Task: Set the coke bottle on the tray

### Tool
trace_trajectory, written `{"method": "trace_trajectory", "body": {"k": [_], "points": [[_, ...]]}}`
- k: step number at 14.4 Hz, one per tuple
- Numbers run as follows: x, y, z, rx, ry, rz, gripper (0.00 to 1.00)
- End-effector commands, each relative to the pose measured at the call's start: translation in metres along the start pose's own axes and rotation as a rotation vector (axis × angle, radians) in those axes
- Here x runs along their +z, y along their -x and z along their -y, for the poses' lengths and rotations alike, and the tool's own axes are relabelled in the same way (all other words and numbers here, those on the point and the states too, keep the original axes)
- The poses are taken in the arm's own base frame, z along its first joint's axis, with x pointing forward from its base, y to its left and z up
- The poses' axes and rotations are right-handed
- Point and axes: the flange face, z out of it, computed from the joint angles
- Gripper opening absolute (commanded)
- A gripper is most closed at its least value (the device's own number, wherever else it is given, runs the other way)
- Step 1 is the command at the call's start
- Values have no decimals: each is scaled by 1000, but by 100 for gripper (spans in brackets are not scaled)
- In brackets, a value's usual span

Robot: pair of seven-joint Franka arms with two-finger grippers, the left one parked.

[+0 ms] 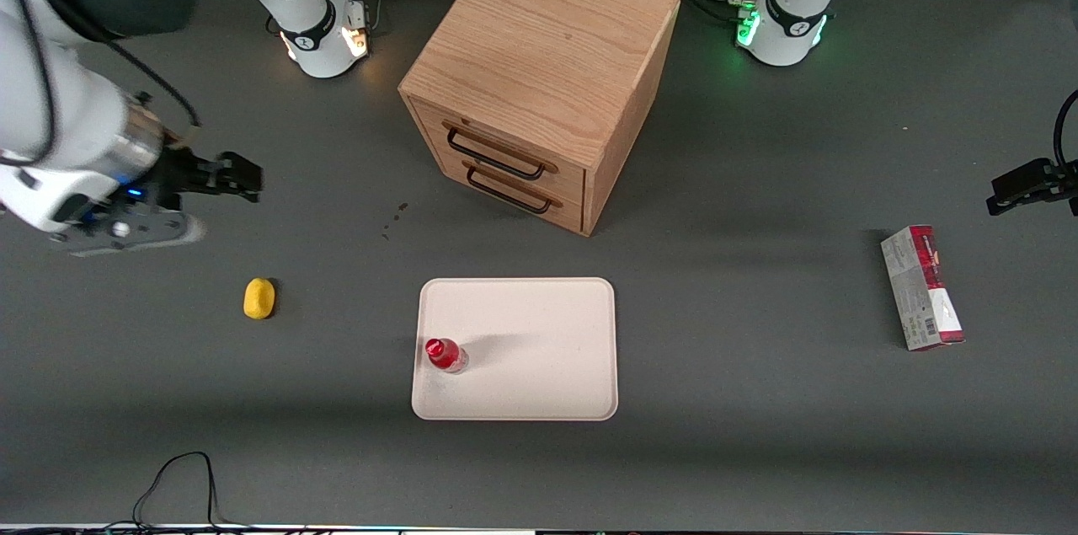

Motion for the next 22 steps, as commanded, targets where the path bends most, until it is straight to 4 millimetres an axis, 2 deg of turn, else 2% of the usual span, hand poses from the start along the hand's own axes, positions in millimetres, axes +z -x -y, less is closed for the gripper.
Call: {"method": "trace_trajectory", "body": {"k": [1, 3, 5, 9, 15, 18, 22], "points": [[10, 41, -14, 12, -5, -8, 100], [17, 46, -28, 34, -5, 10, 100], [15, 46, -43, 61, -10, 6, 100], [14, 45, -89, 139, -26, -3, 100], [6, 47, -118, 197, -44, -29, 100], [10, 45, -136, 230, -78, -40, 100], [14, 38, -142, 178, -68, -46, 100]]}}
